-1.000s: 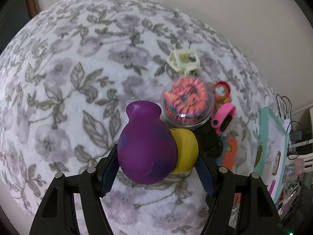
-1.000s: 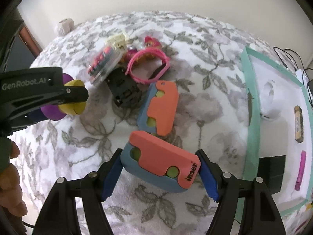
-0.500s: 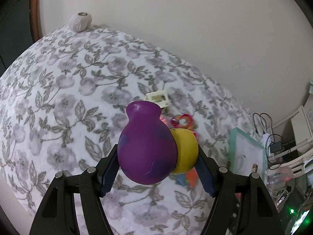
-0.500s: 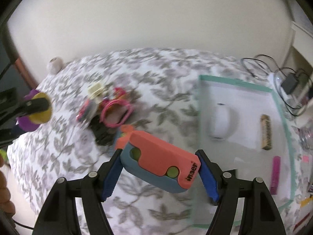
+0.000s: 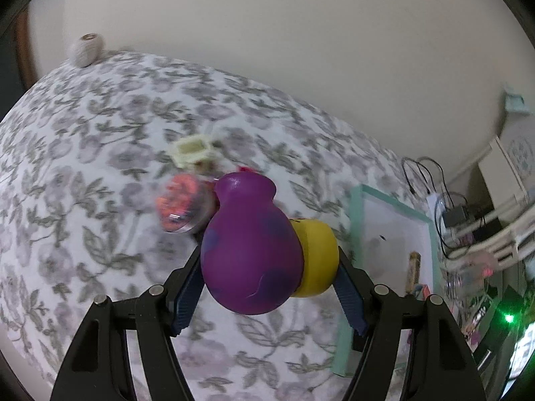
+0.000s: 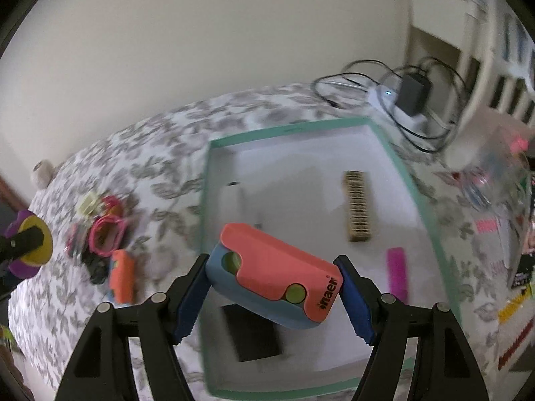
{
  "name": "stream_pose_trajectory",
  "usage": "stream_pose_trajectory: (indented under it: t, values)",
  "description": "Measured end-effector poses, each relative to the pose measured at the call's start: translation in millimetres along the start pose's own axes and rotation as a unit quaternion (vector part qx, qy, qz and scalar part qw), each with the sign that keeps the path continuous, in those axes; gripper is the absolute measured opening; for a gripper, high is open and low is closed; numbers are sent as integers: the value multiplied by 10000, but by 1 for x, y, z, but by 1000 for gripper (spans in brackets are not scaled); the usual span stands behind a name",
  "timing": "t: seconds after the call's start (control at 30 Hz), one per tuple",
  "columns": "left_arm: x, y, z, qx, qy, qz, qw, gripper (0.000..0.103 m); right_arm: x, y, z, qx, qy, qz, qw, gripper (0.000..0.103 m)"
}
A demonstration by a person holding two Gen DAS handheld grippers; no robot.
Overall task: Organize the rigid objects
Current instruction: 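Lift and carry the purple vase and orange-blue toy over the tray, then lower and release the purple vase and orange-blue toy into the tray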
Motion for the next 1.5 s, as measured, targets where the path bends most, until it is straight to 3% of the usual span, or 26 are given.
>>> stream_pose_trajectory:
  t: [0.2, 0.4, 0.67, 1.2, 1.5]
  values:
    - [44, -14, -31, -327, -237, -361, 9985, 73, 26, -2, -12, -79, -217, -195, 9995, 76]
    - [79, -24, -53, -584, -548, -423, 9959, 73, 45, -5, -12, -78, -349, -343, 9988, 76]
    - [120, -33, -57, -595, -723, -814, 9923, 73, 55, -7, -10, -40, -463, -261, 9986, 76]
    - [146, -61, -108, -1012, -710, -1305, 9837, 74, 60, -18, -43, -362, -651, -142, 9971, 76]
    - [149, -67, -117, -1089, -601, -1450, 9816, 74, 63, -21, -51, -468, -698, -116, 9964, 76]
Point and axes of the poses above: each gripper's, at about its wrist camera, not at the fingertips, and z roughly against the way its jaws point, x to its right, y to its top, the point moved 4 cm from there along -z, roughly the way its jaws point, and after that the axes turned 8 degrees about -y, right-handed, at the moved point
